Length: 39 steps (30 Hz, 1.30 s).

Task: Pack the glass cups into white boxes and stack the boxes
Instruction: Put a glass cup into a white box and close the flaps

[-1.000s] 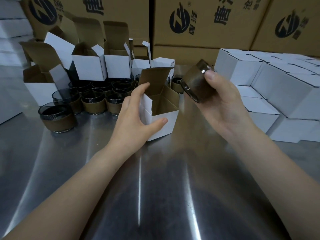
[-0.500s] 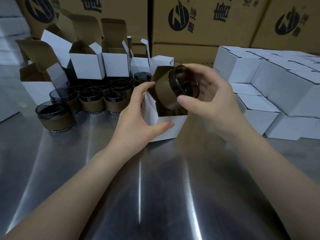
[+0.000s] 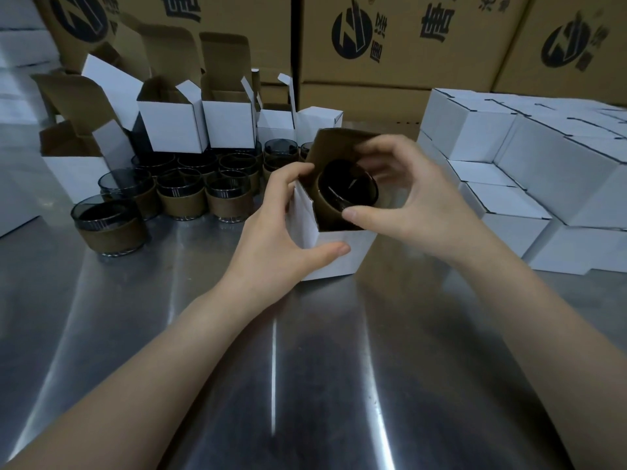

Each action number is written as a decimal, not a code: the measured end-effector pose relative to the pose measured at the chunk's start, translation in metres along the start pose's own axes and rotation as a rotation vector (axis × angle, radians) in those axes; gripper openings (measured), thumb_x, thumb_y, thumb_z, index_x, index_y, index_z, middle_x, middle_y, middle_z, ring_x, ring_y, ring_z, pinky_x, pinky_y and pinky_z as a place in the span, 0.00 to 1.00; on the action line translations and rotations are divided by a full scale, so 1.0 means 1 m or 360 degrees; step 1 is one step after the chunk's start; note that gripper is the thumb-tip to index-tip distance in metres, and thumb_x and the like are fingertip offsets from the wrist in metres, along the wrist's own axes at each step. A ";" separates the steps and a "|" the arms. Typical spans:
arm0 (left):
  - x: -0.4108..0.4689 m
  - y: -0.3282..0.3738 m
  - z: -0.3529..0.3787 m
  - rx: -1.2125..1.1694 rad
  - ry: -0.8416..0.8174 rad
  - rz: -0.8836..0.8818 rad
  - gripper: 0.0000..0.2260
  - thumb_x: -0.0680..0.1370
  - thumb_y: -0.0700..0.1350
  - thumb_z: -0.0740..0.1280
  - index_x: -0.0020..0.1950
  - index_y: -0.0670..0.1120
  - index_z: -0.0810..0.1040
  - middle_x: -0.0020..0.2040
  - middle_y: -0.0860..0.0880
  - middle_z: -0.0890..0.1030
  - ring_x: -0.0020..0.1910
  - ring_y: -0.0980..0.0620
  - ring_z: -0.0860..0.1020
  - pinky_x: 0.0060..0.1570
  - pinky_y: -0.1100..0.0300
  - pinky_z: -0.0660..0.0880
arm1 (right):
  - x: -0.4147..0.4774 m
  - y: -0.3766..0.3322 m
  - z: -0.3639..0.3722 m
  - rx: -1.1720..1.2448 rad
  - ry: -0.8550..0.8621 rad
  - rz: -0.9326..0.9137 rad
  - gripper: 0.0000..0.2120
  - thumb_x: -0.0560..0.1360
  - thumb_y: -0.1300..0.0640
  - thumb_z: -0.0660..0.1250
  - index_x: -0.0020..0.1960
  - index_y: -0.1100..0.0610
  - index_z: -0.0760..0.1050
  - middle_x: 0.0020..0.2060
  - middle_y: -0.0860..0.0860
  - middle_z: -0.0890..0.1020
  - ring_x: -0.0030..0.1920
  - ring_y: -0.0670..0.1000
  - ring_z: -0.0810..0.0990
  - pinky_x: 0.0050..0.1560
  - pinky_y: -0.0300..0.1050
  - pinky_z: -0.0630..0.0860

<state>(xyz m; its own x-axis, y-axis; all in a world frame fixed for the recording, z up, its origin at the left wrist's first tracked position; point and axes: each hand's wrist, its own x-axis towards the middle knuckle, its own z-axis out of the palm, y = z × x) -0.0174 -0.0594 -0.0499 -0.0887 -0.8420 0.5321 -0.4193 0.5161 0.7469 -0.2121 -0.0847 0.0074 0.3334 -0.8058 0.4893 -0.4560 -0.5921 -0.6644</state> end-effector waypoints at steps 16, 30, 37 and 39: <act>-0.003 0.006 0.009 0.0255 -0.0073 0.0203 0.40 0.68 0.54 0.78 0.71 0.67 0.57 0.68 0.68 0.65 0.69 0.70 0.63 0.64 0.78 0.61 | -0.002 -0.029 -0.012 -0.0504 -0.0250 0.0262 0.24 0.58 0.45 0.77 0.47 0.47 0.68 0.48 0.39 0.78 0.57 0.47 0.75 0.63 0.54 0.68; -0.007 0.021 0.012 0.0419 -0.0110 0.0400 0.39 0.69 0.50 0.78 0.74 0.56 0.61 0.67 0.60 0.66 0.69 0.62 0.65 0.66 0.73 0.58 | 0.002 -0.032 -0.020 -0.0617 -0.0470 0.0297 0.18 0.59 0.48 0.80 0.42 0.50 0.76 0.38 0.51 0.79 0.37 0.48 0.74 0.36 0.47 0.70; -0.007 0.025 0.012 0.0412 -0.0137 0.0398 0.38 0.69 0.50 0.77 0.72 0.58 0.58 0.68 0.56 0.68 0.69 0.57 0.66 0.67 0.69 0.59 | 0.004 -0.030 -0.021 -0.0669 -0.0526 0.0332 0.17 0.60 0.47 0.80 0.42 0.49 0.76 0.36 0.44 0.76 0.37 0.42 0.71 0.35 0.42 0.65; -0.006 0.023 0.012 0.0390 -0.0129 0.0385 0.38 0.69 0.51 0.77 0.73 0.58 0.60 0.67 0.59 0.66 0.69 0.61 0.65 0.66 0.72 0.58 | 0.004 -0.029 -0.020 -0.0674 -0.0514 0.0322 0.17 0.59 0.46 0.79 0.43 0.48 0.76 0.35 0.44 0.76 0.37 0.42 0.71 0.34 0.42 0.64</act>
<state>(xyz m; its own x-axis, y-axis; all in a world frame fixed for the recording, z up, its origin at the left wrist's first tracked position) -0.0378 -0.0439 -0.0409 -0.2794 -0.7147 0.6411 -0.5808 0.6575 0.4799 -0.2140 -0.0704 0.0400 0.4098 -0.9023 0.1340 -0.8060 -0.4270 -0.4100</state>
